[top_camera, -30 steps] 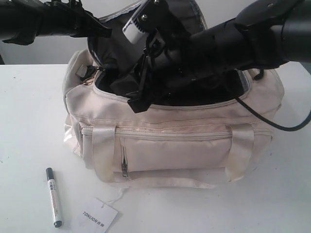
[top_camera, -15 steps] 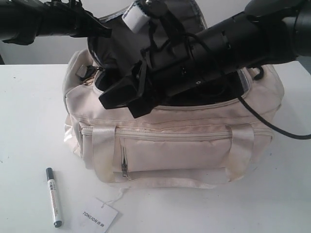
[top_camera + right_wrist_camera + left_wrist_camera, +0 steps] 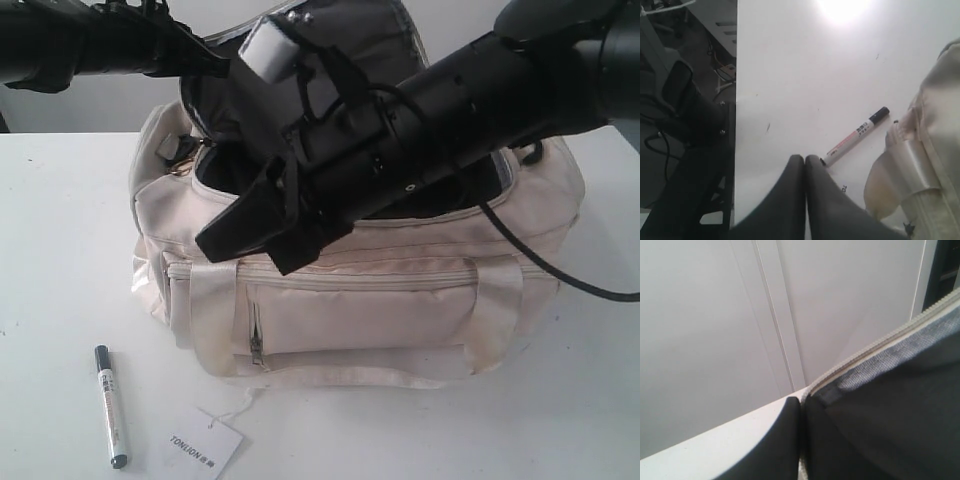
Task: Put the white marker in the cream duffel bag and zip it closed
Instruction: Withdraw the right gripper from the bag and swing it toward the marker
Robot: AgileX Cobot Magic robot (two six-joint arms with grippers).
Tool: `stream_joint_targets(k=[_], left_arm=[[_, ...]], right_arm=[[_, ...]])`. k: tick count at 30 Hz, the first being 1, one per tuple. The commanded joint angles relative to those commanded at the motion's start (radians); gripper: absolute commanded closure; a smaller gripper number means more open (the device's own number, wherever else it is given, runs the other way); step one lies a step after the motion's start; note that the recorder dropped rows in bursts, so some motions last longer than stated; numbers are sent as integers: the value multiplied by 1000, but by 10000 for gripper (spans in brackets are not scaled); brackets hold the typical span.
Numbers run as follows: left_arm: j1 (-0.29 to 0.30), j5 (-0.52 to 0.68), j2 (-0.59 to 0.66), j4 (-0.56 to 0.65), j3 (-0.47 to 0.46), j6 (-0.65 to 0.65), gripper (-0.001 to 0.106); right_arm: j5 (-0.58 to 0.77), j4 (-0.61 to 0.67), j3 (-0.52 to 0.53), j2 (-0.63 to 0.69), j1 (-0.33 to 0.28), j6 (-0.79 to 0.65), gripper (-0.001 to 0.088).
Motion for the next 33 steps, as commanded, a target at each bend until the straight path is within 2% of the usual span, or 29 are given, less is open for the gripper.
stream_joint_targets(k=[5,15,21,24,28,33], left_arm=[[0,0,0,0,0,0,1053],[0,0,0,0,0,0,1053],[0,0,0,0,0,2,1053],[0,0,0,0,0,2,1053],[0,0,0,0,0,2,1053],[0,0,0,0,0,2,1053]], right_arm=[[-67,-143,0,0,51,172,868],[-112,-367,-4,4,155,481,868],[-128,-443,-15,28,202,606,868],[-141,-505,-38,64,253,680,868],[-159,-512,-55,120,305,723,868],[-158,-608,-122,184,366,841,868]])
